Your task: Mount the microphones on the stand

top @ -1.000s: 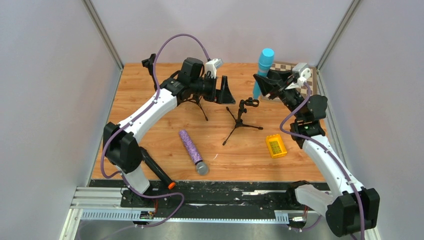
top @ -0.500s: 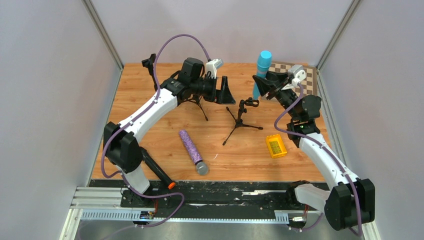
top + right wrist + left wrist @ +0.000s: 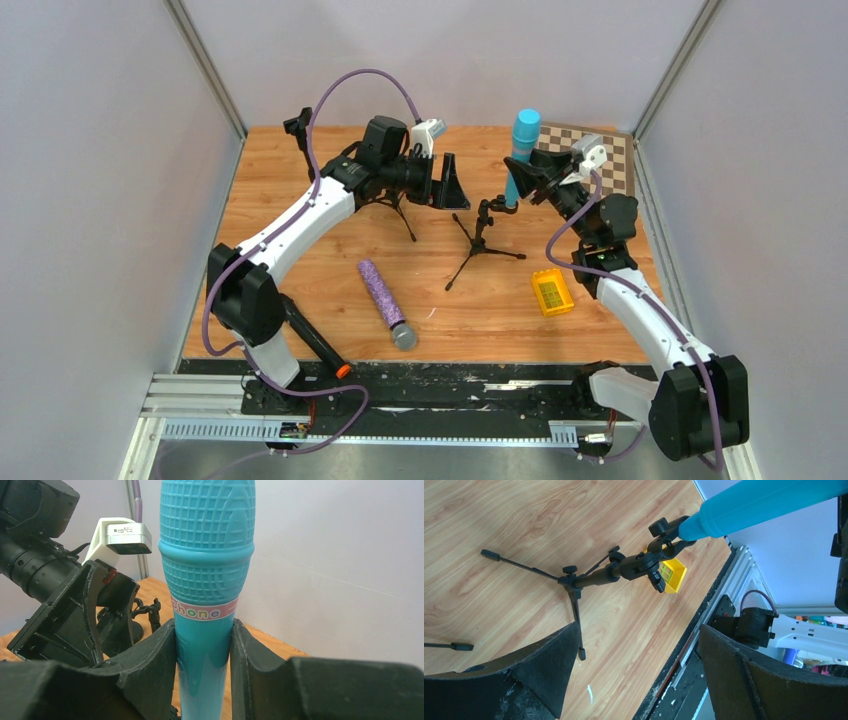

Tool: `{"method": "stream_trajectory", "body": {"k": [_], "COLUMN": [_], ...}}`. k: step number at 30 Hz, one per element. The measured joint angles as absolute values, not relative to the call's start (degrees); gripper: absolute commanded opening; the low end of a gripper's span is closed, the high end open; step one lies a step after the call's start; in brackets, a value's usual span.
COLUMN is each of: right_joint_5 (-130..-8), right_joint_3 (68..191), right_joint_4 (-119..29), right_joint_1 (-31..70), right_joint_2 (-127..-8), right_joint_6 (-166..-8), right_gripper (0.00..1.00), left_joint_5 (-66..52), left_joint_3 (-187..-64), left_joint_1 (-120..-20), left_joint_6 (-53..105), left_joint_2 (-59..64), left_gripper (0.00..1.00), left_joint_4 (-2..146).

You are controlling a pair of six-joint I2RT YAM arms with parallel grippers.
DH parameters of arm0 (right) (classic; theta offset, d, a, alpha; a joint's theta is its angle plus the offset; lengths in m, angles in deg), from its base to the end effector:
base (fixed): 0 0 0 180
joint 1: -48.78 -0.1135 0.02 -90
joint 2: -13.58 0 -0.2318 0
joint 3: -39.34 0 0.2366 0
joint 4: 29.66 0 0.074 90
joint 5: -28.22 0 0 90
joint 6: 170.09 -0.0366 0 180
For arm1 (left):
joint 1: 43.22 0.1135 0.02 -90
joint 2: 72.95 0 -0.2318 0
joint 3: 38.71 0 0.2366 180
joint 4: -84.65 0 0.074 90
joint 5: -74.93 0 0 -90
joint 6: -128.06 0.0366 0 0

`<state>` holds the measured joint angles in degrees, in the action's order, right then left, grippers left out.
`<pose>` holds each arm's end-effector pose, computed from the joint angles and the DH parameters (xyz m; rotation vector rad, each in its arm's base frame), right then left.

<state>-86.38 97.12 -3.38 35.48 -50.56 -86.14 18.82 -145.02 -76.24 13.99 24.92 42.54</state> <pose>0.2446 0.0735 0.3324 -0.4548 1.1913 0.5535 0.3013 -0.2202 0.3200 0.5459 2.2324 -1.1874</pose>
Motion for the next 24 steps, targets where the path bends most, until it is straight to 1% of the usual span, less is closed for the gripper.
{"method": "stream_trajectory", "body": {"k": [24], "right_joint_5": [-86.7], "right_joint_3": [96.3], "right_joint_4": [-6.3], "right_joint_1": [33.6], "right_joint_2": [-50.3], "right_joint_6": [-79.6], "right_gripper": [0.00], "left_joint_5": [18.5], "left_joint_3": [-145.0], "left_joint_1": [-76.1], "left_joint_6": [14.1], "left_joint_2": [24.9], "left_gripper": [0.96], "left_joint_4": [42.3]}}
